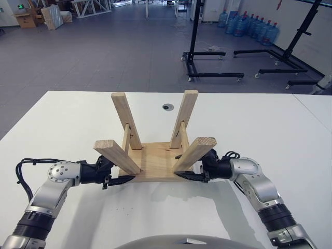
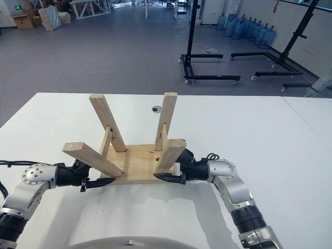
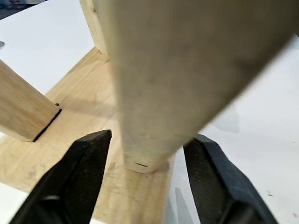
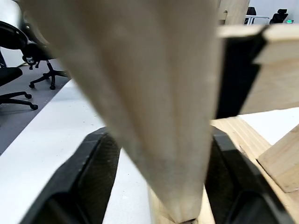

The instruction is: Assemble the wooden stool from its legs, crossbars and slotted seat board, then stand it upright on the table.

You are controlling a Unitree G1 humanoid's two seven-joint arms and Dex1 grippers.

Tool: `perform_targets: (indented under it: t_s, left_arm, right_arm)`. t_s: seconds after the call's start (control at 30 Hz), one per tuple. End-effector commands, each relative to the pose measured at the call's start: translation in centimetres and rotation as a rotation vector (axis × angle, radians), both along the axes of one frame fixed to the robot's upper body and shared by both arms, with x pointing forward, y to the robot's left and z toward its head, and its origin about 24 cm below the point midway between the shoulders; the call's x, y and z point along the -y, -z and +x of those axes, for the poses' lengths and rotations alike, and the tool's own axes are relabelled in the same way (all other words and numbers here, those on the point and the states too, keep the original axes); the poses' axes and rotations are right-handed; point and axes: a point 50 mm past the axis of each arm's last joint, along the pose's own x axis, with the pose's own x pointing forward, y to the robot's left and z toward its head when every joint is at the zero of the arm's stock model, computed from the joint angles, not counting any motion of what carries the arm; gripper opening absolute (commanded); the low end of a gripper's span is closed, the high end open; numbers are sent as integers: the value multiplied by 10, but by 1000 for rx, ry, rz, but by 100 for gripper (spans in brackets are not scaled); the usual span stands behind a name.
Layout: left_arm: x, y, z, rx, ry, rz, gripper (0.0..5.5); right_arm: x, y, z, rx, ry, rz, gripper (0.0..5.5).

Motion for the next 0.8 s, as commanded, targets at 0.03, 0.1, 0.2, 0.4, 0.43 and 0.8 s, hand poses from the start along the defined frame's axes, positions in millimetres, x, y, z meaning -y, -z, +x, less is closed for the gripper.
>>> perform_targets:
  t_s: [0.03, 0.1, 0.2, 0.4, 0.43, 0.8]
  left_arm:
    - [8, -5, 3, 32, 34, 3, 205]
    - [9, -6, 3, 33, 45, -3, 162]
    - [9, -7, 4, 28, 59, -3, 125]
    - [13, -20, 8, -10, 123, -98, 120]
    - [14, -22, 9, -31, 134, -133, 120]
    - [28, -43, -48, -613, 226, -458, 118]
  right_arm:
    - [1, -3, 2, 11, -14, 0, 186]
    - [1, -3, 3, 13, -16, -2, 138]
    - [-1, -3, 4, 19, -18, -1, 126]
    - [-1, -3, 3, 24, -13, 6, 118]
    - [-2, -5, 3, 19, -21, 17, 116]
    - [1, -42, -38, -548, -204, 126, 103]
